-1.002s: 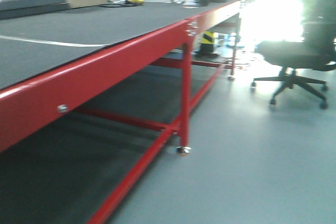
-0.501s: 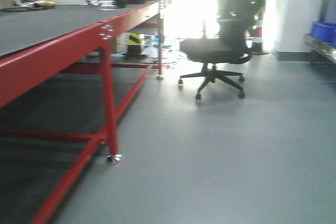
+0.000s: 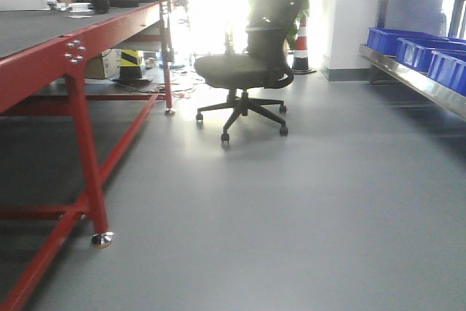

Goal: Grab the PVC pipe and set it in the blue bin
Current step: 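Drive the base toward the shelf rack of blue bins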

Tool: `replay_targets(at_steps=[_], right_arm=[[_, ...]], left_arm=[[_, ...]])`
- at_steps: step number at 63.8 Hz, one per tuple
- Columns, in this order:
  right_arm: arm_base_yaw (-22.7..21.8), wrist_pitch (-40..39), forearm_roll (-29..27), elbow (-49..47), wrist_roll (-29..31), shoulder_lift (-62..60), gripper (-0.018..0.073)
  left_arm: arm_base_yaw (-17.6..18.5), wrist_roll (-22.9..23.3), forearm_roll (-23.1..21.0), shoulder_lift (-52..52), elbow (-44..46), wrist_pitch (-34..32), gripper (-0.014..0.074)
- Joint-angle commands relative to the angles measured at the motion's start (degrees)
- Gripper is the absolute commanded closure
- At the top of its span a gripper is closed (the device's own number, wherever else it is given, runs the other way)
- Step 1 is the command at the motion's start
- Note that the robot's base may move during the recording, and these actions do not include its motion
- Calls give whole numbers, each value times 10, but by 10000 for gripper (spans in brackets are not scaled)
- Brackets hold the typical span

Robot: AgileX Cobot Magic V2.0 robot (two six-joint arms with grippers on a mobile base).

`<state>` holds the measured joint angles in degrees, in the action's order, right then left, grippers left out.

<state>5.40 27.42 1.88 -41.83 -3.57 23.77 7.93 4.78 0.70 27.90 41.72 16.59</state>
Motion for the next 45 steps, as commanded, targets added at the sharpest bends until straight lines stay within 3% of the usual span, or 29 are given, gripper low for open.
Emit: replay_targets(at_steps=[1, 45], right_arm=[[-1, -13, 5, 0, 1, -4, 721], [-1, -13, 5, 0, 1, -4, 721]], left_arm=[[5, 4, 1, -4, 0, -13, 707], [5, 4, 1, -4, 0, -13, 707]])
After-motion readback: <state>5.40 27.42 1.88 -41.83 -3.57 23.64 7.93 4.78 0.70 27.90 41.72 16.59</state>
